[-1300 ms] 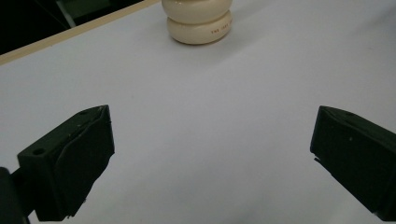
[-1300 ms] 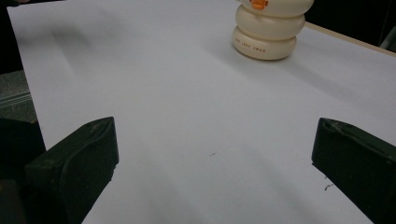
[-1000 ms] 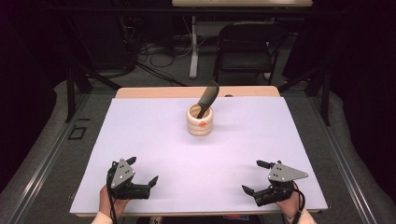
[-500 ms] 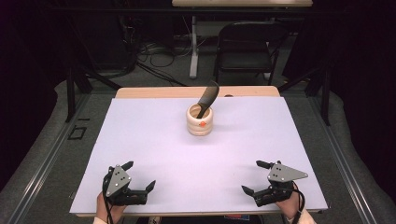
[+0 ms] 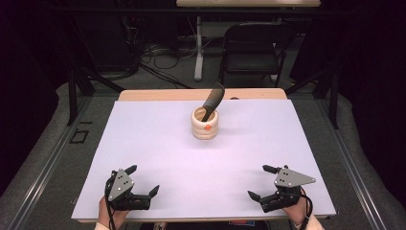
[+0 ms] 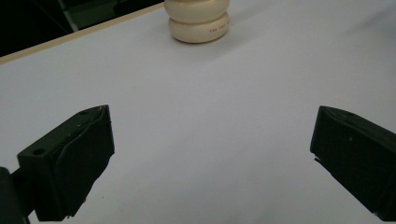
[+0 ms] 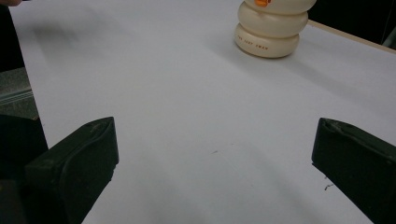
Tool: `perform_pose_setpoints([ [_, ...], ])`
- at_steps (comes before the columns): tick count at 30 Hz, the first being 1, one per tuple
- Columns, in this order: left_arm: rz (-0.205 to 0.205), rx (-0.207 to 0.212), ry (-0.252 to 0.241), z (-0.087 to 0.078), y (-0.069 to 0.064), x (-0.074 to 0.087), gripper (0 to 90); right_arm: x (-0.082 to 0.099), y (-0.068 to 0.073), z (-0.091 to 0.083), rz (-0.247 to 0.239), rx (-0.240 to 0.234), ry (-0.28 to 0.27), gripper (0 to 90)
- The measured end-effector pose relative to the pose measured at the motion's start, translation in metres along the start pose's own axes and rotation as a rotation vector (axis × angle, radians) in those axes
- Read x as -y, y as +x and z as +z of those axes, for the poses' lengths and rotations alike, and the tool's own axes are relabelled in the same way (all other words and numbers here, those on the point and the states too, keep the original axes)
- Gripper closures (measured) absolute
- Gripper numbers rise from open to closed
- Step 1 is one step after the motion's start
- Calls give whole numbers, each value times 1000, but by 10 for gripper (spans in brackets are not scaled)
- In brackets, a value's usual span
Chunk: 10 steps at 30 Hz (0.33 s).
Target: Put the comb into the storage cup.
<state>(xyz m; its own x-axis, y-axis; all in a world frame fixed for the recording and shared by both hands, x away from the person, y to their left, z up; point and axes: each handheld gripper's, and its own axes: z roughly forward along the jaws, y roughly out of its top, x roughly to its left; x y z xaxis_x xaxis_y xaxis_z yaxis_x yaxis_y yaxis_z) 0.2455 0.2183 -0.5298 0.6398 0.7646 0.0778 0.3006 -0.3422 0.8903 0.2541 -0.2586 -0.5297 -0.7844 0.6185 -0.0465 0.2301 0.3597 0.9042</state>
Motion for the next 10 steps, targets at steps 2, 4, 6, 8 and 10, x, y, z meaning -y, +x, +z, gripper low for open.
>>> perform_pose_setpoints([
  [2, 3, -3, -3, 0, 1, -1, 0, 0, 0, 0, 0, 1, -1, 0],
  [4, 7, -5, -2, 0, 1, -1, 0, 0, 0, -1, -2, 3, -1, 0],
  [6, 6, -2, 3, 0, 1, -1, 0, 0, 0, -1, -1, 2, -1, 0],
  [8, 4, -1, 5, 0, 2, -1, 0, 0, 0, 0, -3, 1, -1, 0],
  [10, 2, -2, 1, 1, 2, -1, 0, 0, 0, 0, -3, 0, 2, 0],
])
